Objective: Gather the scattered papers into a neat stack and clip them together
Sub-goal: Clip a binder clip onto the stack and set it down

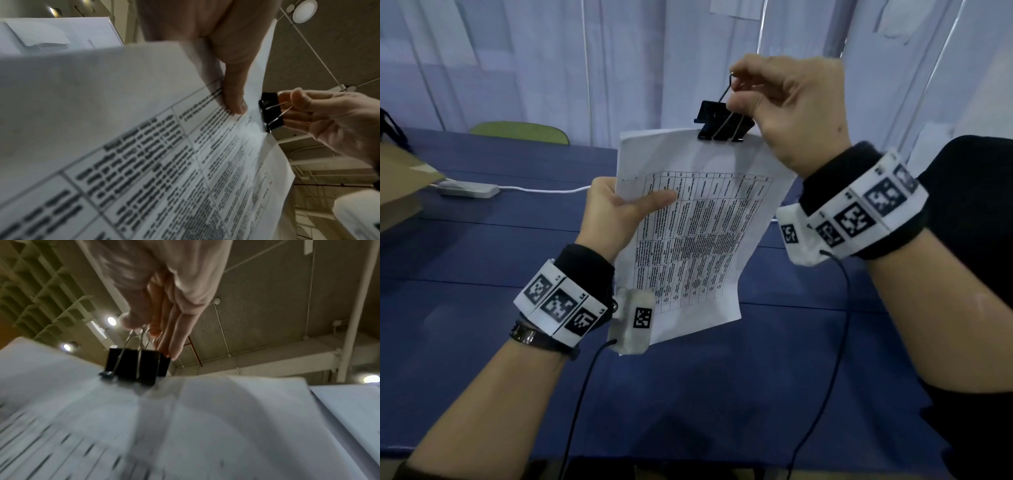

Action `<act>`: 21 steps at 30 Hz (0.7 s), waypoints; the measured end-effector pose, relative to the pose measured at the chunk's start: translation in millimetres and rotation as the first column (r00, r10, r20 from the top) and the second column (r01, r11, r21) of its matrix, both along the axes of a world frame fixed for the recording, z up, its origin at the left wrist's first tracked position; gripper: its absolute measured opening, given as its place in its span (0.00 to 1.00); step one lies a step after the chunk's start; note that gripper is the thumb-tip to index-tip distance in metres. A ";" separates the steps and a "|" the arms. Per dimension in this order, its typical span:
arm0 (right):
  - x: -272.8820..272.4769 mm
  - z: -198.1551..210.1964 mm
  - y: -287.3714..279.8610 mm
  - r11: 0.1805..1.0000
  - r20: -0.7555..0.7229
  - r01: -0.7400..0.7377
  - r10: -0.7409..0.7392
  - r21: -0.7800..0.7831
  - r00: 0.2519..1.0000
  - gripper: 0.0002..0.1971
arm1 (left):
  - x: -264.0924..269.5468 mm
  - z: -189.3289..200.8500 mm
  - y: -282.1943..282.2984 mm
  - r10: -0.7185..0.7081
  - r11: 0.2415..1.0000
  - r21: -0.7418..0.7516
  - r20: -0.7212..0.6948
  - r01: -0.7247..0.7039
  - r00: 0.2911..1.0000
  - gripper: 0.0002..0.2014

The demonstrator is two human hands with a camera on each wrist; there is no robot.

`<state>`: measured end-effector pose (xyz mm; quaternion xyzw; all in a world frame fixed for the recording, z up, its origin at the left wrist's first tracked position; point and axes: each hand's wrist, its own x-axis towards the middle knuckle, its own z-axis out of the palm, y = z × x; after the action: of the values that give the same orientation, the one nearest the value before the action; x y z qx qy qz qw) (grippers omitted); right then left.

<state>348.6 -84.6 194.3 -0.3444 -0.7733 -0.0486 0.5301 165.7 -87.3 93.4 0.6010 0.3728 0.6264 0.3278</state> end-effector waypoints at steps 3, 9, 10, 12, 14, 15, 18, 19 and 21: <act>4.4 14.3 8.0 0.991 0.136 0.024 -0.006 -0.134 0.991 0.16 | 0.0 -0.7 0.1 -0.014 1.000 0.008 -0.005 0.014 1.000 0.08; 15.5 19.4 16.5 0.876 0.269 0.037 0.107 -0.481 0.957 0.23 | 1.5 -1.2 4.9 -0.006 1.000 -0.004 0.029 0.006 1.000 0.10; 17.6 16.3 16.4 0.858 0.245 0.023 0.121 -0.513 0.962 0.24 | 1.6 -1.1 5.3 -0.013 1.000 -0.009 0.032 0.013 0.999 0.10; 19.0 9.4 12.0 0.816 0.118 -0.061 0.156 -0.575 0.981 0.27 | 1.6 -0.4 6.4 -0.028 0.999 -0.018 0.036 0.029 0.999 0.11; 19.5 2.4 7.4 0.803 0.052 -0.097 0.157 -0.588 0.986 0.24 | 1.0 0.2 7.7 -0.032 0.999 -0.033 0.045 0.033 0.998 0.09; 19.9 -0.1 4.3 0.809 0.073 -0.086 0.157 -0.581 0.985 0.22 | 0.5 0.3 8.6 -0.032 0.999 -0.039 0.051 0.034 0.998 0.09; 24.3 -3.8 -3.9 0.789 0.174 -0.049 0.195 -0.613 0.965 0.36 | -2.9 0.3 10.2 -0.063 0.997 -0.047 0.074 0.066 0.995 0.10; 24.3 -4.7 -6.3 0.796 0.254 0.004 0.189 -0.606 0.948 0.45 | -4.2 0.6 10.2 -0.079 0.995 -0.051 0.085 0.083 0.993 0.10; 19.9 -7.1 -7.3 0.831 0.437 0.150 0.120 -0.535 0.891 0.59 | -5.1 2.5 9.7 -0.102 0.993 -0.057 0.092 0.108 0.991 0.10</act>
<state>368.5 -91.9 187.2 -0.4686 -0.8524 0.0947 0.2116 160.6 -77.6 95.8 0.5809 0.3449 0.6226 0.3950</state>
